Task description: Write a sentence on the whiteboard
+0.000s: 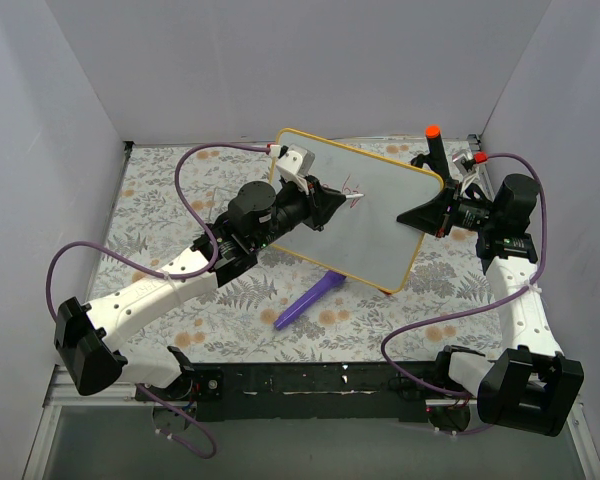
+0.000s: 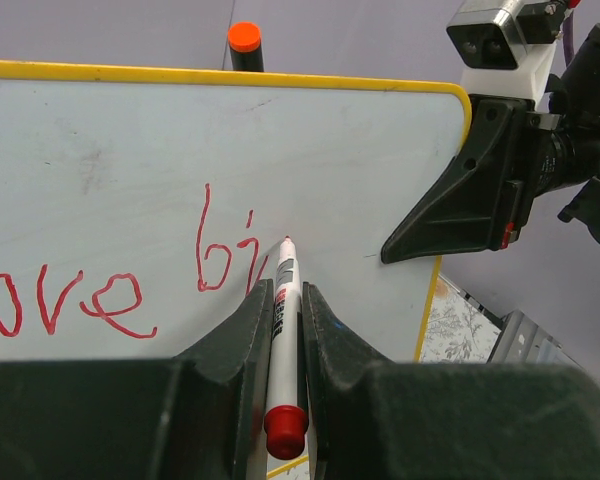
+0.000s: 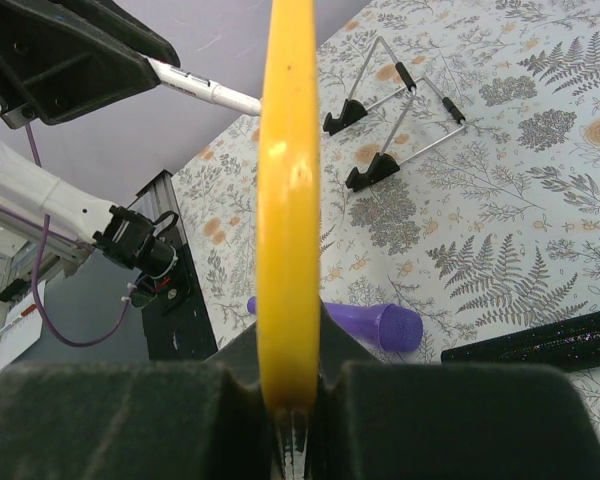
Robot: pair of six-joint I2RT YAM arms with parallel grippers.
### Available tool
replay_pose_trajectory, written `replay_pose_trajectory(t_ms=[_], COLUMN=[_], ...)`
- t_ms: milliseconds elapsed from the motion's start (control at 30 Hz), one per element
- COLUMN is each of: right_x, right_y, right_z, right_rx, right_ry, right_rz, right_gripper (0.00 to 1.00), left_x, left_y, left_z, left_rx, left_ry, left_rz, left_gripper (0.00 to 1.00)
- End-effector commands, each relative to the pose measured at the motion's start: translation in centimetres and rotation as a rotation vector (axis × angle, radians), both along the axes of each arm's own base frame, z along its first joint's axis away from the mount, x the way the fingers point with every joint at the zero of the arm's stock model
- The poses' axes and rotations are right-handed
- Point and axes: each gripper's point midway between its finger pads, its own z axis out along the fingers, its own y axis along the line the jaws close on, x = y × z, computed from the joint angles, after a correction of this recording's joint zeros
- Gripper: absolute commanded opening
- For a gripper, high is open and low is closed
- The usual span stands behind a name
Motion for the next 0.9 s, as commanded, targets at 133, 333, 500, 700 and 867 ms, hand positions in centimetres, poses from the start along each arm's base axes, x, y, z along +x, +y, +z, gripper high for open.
replay_pose_trajectory(t_ms=[133,333,500,700,867], right_x=[-0.8,-0.9,-0.9,-0.9,-0.9], right_y=[0.2,0.2,0.2,0.2,0.2], right_z=[2.2,2.3,2.2,2.2,2.3], right_rx=[-0.007,-0.008,-0.008,-0.007,-0.008], right_ry=[-0.105,-0.111,-0.108,-0.106,-0.111], right_rz=[0.045,0.046,0.045,0.048,0.046], right_gripper=[0.01,0.01,0.01,0.01,0.01], left_x=[0.5,0.8,0.5,-0.2,-0.6], left_y=[0.8,0.8,0.9,1.3,1.5], left_z=[2.4,1.6,0.9,-0.2,-1.8], left_rx=[-0.029,-0.005,0.009,0.027,0.047], left_ry=[-0.051,-0.041,-0.027,0.001,0.037], left_rz=[0.040,0.049,0.038,0.027,0.022], left_gripper=[0.00,0.00,0.00,0.00,0.00])
